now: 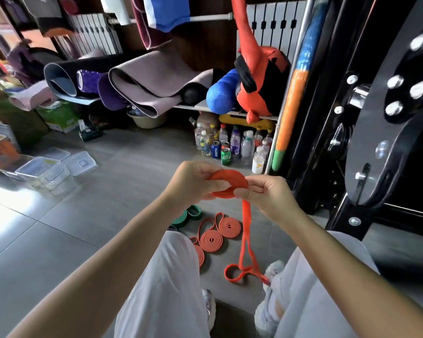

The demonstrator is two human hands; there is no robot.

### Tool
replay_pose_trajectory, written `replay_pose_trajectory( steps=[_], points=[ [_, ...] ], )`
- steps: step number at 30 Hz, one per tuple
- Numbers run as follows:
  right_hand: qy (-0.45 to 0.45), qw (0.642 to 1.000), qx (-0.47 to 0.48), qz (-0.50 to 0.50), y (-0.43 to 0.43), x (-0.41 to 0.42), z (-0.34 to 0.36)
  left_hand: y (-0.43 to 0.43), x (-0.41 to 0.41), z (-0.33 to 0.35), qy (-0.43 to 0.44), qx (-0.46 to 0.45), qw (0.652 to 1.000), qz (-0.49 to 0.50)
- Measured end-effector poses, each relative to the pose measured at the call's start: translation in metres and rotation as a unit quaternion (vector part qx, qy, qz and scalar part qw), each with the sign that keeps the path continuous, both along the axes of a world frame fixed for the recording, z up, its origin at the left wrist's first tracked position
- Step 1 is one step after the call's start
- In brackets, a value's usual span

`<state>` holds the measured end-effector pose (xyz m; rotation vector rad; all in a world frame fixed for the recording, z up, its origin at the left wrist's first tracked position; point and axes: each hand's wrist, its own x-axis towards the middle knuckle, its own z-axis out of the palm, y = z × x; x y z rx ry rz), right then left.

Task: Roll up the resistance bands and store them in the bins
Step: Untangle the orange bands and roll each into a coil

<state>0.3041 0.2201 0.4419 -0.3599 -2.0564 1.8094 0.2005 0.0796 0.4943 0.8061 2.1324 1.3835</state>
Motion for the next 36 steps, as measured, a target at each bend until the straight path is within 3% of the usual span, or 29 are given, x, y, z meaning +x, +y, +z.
replay_pose_trajectory(
  steps=[2,5,7,9,10,14,17,20,22,28,36],
  points=[
    [-0.031,0.997,0.065,0.007,0.007,-0.007,-0.003,0.003,-0.007,-0.007,0.116,-0.084,0.989,-0.030],
    [-0.084,0.960,0.265,0.041,0.016,-0.026,-0.004,0.006,-0.013,-0.012,0.315,-0.222,0.917,-0.100],
    [-0.103,0.917,0.378,0.071,0.017,-0.039,-0.002,0.009,-0.018,-0.016,0.350,-0.248,0.896,-0.117],
    [-0.105,0.900,0.416,0.076,0.017,-0.050,-0.005,0.011,-0.025,-0.024,0.353,-0.258,0.894,-0.102],
    [-0.099,0.910,0.396,0.069,0.019,-0.054,-0.009,0.011,-0.030,-0.028,0.344,-0.248,0.901,-0.087],
    [-0.080,0.982,0.149,0.083,0.033,-0.068,-0.031,0.015,-0.055,-0.042,0.252,-0.171,0.952,-0.025],
    [-0.065,0.994,0.060,0.067,0.040,-0.078,-0.042,0.020,-0.078,-0.057,0.137,-0.115,0.984,0.015],
    [-0.058,0.997,0.031,0.030,0.041,-0.090,-0.048,0.023,-0.089,-0.069,-0.012,-0.026,0.998,0.050],
    [-0.052,0.998,0.005,0.046,0.038,-0.097,-0.050,0.022,-0.092,-0.070,-0.127,0.051,0.988,0.069],
    [0.004,0.992,-0.097,0.085,0.031,-0.111,-0.050,0.018,-0.098,-0.073,-0.257,0.149,0.952,0.074],
    [0.000,0.995,-0.079,0.068,0.025,-0.116,-0.045,0.014,-0.095,-0.072,-0.291,0.198,0.930,0.108]
  ],
)
